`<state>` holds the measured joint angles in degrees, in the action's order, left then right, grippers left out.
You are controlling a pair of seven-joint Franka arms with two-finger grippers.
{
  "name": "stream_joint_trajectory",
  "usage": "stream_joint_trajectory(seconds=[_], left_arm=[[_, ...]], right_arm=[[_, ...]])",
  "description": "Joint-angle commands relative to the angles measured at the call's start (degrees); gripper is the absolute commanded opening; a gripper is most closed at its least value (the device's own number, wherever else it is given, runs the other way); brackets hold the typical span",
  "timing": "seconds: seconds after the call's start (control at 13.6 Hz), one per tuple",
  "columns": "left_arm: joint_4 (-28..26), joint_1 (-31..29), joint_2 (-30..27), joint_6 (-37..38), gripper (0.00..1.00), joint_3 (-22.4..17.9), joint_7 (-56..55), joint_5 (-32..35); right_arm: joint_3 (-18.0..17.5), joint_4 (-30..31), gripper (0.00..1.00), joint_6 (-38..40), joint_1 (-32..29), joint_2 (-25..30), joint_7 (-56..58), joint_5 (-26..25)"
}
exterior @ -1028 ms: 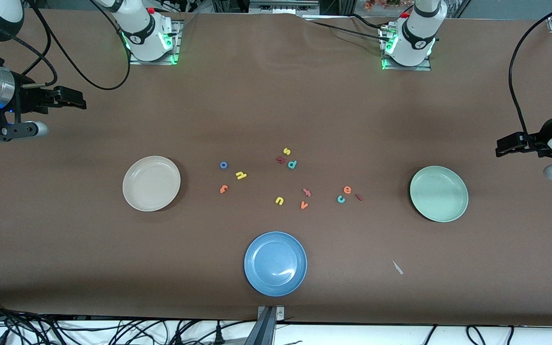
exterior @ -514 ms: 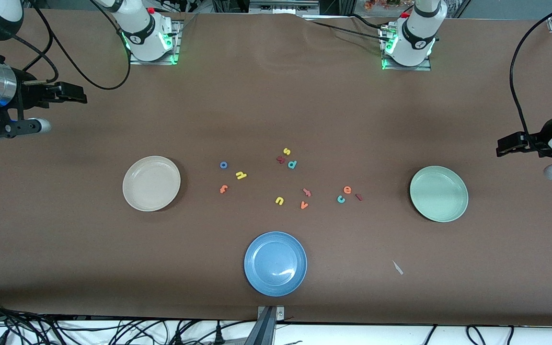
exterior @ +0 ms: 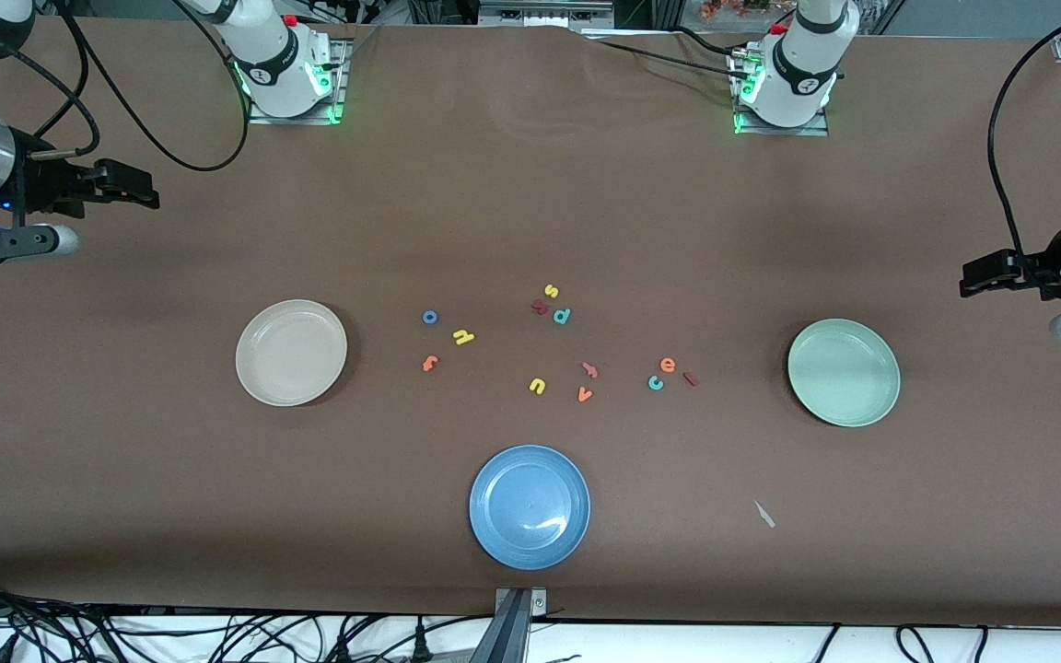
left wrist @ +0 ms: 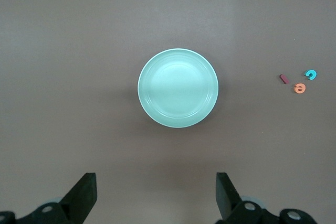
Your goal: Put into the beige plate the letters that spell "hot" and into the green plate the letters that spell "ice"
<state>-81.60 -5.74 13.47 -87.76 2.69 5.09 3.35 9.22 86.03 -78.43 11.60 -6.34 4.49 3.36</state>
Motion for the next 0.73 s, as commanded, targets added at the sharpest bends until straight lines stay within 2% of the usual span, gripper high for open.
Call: stream_joint_trajectory(seconds=[0.0,0.66], left_arm=[[-0.5,-0.5,-0.5,0.3,0.99,0.1,1.7,-2.0],[-0.5,-0.4,-0.3,0.3,0.99,0.1,1.7,-2.1]], right_arm=[[-0.2,-0.4,1.00,-0.7,-0.2,0.3,0.1,-0.4],[-0.2,-0.3,1.00,-1.6,0.0,0.0,0.0,-1.1]])
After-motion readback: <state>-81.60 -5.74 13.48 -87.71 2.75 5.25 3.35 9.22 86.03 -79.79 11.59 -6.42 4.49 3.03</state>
